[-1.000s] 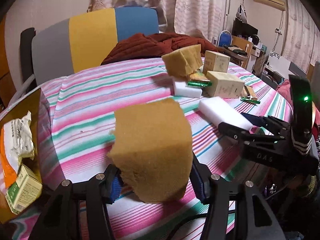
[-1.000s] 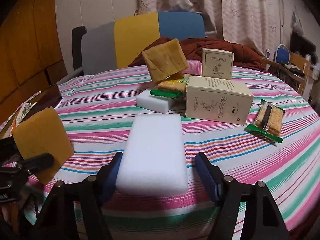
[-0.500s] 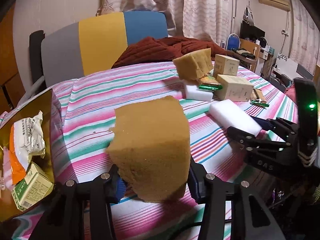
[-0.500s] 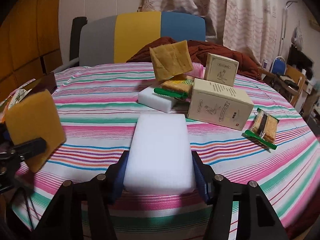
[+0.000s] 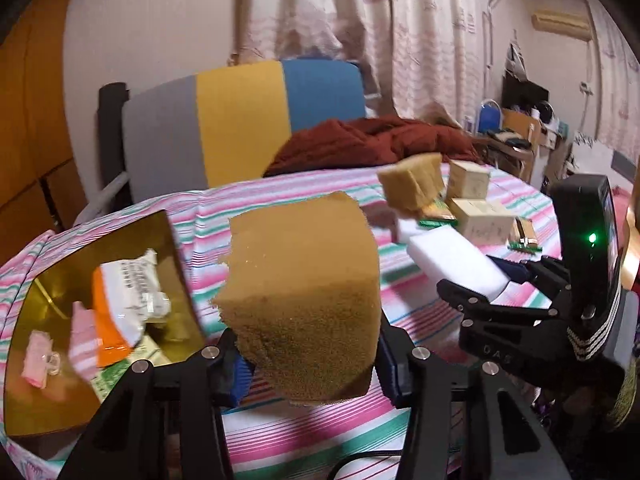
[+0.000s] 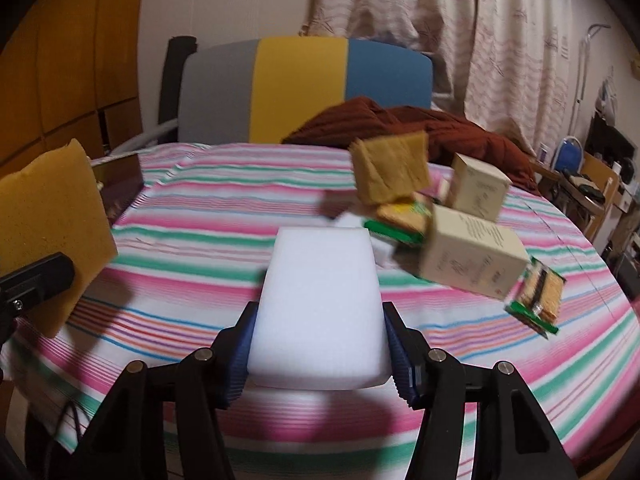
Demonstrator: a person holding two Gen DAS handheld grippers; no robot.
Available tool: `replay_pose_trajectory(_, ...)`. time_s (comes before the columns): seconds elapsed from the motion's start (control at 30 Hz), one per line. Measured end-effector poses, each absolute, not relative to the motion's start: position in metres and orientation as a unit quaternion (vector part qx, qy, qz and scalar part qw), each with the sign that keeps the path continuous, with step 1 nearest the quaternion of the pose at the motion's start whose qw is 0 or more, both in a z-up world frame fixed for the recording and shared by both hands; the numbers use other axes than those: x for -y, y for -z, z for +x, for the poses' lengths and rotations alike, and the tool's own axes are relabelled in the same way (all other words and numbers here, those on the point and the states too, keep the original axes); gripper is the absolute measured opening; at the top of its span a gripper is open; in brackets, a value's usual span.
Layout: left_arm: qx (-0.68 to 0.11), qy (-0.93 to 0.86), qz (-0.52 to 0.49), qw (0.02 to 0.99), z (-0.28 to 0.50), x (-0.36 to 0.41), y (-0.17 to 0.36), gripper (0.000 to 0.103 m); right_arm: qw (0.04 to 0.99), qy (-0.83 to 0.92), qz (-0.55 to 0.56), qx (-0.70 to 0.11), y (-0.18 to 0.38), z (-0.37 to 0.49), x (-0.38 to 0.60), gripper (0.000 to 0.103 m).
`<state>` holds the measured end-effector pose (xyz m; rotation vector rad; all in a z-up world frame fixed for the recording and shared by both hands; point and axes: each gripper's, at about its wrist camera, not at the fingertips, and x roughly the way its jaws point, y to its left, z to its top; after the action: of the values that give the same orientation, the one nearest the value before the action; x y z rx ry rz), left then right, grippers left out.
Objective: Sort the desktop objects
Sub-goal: 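Lift the white foam block with the right gripper while the left gripper lifts the sponge, then carry the sponge and foam block over the gold tray and open both grippers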
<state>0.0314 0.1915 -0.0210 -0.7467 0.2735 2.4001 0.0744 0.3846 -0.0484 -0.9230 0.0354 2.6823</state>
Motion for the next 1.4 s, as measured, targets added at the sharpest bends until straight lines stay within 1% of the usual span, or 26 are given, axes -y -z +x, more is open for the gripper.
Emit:
replay_pose_trajectory(0.4,-0.054,-0.928,-0.287,0.231,0.014,-0.139,0.010,0.050,0.086,-0.950,-0.299,0.006,0.025,0.045,-0.329,0.059)
replay_pose_trajectory(0.73,-0.024,-0.941,-0.291,0.169,-0.001,-0.094,0.010,0.050,0.032,-0.959,-0.283,0.012,0.010,0.033,-0.293,0.059)
replay_pose_trajectory(1.0,-0.002,-0.949,-0.291,0.118,-0.015,-0.051,0.011,0.050,-0.026,-0.961,-0.273,0.026,-0.001,0.007,-0.255,0.059)
replay_pose_trajectory(1.1,-0.004,-0.951,-0.296,0.094,-0.024,-0.038,0.013,0.050,-0.046,-0.960,-0.276,0.025,-0.001,-0.004,-0.243,0.059)
replay_pose_trajectory(1.23,-0.012,-0.951,-0.301,0.071,-0.039,-0.024,0.010,0.050,-0.086,-0.952,-0.292,0.004,-0.005,-0.029,-0.227,0.059)
replay_pose_trajectory(1.4,-0.028,-0.948,-0.313,0.059,-0.063,-0.016,0.009,0.051,-0.112,-0.942,-0.317,-0.006,-0.009,-0.075,-0.202,0.059)
